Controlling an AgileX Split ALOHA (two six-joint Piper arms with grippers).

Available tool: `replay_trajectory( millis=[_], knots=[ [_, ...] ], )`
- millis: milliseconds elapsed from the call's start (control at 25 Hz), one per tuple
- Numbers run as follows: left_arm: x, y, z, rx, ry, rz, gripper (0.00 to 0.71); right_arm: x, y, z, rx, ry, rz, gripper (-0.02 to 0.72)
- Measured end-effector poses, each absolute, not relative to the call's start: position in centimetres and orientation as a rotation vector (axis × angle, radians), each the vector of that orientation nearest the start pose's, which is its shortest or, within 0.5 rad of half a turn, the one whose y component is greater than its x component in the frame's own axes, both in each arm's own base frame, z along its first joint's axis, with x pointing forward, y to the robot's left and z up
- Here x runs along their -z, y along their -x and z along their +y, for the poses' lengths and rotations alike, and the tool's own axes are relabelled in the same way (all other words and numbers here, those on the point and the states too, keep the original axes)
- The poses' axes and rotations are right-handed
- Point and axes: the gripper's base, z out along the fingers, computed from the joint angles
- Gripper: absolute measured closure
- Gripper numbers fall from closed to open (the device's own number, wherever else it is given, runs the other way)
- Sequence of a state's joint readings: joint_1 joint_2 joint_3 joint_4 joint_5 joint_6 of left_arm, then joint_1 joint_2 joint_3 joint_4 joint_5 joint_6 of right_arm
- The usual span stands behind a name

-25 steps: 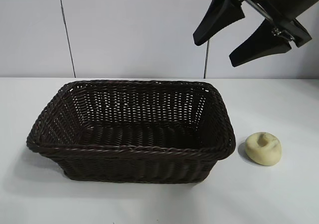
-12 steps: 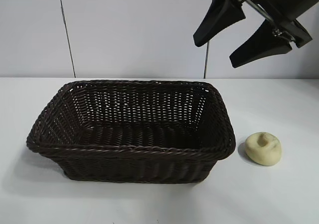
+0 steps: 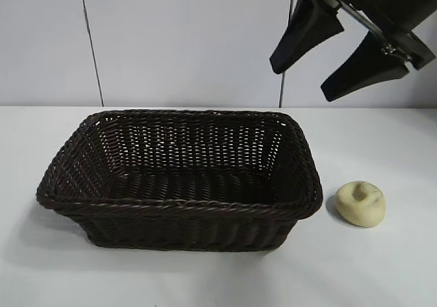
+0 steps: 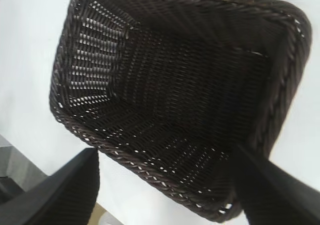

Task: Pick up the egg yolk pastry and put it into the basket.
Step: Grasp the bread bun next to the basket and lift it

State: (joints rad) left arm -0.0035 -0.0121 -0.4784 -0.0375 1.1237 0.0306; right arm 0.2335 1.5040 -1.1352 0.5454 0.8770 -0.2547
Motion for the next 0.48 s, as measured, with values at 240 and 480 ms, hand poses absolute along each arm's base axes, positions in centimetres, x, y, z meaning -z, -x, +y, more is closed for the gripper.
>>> replay_trajectory(
  millis=[240,480],
  knots=[
    [-26.6,0.7,-0.3,0.03,-0.039,2.116,0.193,-28.1,-28.8,9.1,-0.423,0.265,2.745,0.164],
    [-26.6,0.7,-0.3,0.03,-0.039,2.116,0.193,-27.5,-29.9,5.8,-0.331,0.133,2.768,0.164]
  ],
)
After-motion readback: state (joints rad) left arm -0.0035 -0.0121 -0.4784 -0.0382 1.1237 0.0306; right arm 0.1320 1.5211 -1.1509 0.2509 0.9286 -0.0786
